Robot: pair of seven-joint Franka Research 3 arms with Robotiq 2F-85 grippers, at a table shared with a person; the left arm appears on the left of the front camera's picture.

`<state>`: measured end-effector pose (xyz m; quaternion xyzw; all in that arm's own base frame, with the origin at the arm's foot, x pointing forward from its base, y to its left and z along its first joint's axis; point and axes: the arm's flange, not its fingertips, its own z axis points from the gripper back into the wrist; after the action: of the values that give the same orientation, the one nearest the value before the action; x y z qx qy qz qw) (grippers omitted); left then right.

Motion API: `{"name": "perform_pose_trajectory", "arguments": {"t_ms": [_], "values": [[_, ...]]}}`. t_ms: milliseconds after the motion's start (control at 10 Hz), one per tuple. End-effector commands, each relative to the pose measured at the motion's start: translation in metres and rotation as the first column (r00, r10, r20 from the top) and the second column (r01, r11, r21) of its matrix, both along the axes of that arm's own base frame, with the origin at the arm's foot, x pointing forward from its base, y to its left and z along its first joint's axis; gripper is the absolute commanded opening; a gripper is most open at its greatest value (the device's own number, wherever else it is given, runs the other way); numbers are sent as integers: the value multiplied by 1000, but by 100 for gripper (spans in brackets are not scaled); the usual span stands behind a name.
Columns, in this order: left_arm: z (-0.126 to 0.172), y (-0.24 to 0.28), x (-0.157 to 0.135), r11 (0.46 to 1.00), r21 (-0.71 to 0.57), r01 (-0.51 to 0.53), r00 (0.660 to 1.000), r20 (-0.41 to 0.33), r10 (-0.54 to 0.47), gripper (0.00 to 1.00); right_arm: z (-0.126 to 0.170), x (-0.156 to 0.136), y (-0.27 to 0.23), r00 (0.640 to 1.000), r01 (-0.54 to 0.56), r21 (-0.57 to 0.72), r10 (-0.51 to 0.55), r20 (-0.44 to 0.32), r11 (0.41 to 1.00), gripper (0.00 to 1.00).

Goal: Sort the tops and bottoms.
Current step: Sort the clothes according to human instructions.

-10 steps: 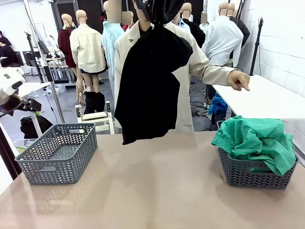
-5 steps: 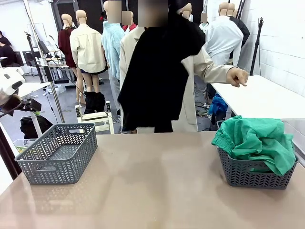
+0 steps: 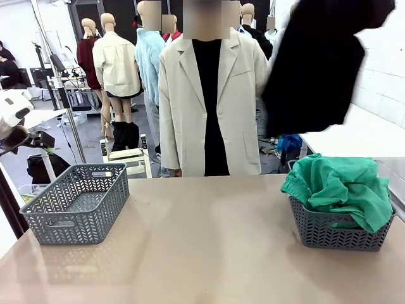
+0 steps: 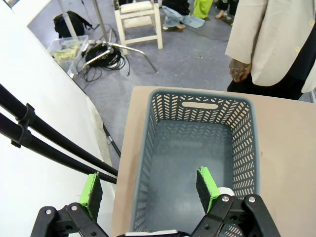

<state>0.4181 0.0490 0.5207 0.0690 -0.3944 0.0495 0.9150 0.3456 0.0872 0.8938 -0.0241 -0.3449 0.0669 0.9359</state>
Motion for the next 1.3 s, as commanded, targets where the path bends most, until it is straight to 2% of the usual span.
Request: {"name": "perform_pose_trajectory", "arguments": {"t_ms": [0,100,300,400,500,800,900,1000,1200], "values": [[0,-2,-1,1000,-10,-20,1000,0,20,100,-53,15,-30,994,107,41,-108,19,993,0],[0,-2,-1,1000,-10,-20,1000,0,20,100,-74,35,-50,996,90,110,-92,19,990,0],[0,-2,-1,1000,-10,-20,1000,0,20,100,-110,71,-73,993,107,161,-112,23,981,0],[0,-2,-1,1000,-10,-20,1000,0,20,100,-131,90,-78,996,94,188,-94,-10,978,0],[0,-2,-1,1000,-10,-20,1000,0,20,100,-160,112,-78,990,136,173,-126,-70,975,0],[0,-2,-1,1000,-10,-20,1000,0,20,100,-247,147,-61,964,190,139,-158,-214,972,0],[0,-2,-1,1000,-10,-20,1000,0,20,100,-267,154,-55,952,196,215,-133,-277,957,0],[0,-2,-1,1000,-10,-20,1000,0,20,100,-235,145,-70,971,155,144,-124,-203,977,0],[0,-2,-1,1000,-10,-20,1000,0,20,100,-235,145,-70,971,155,144,-124,-203,977,0]]}}
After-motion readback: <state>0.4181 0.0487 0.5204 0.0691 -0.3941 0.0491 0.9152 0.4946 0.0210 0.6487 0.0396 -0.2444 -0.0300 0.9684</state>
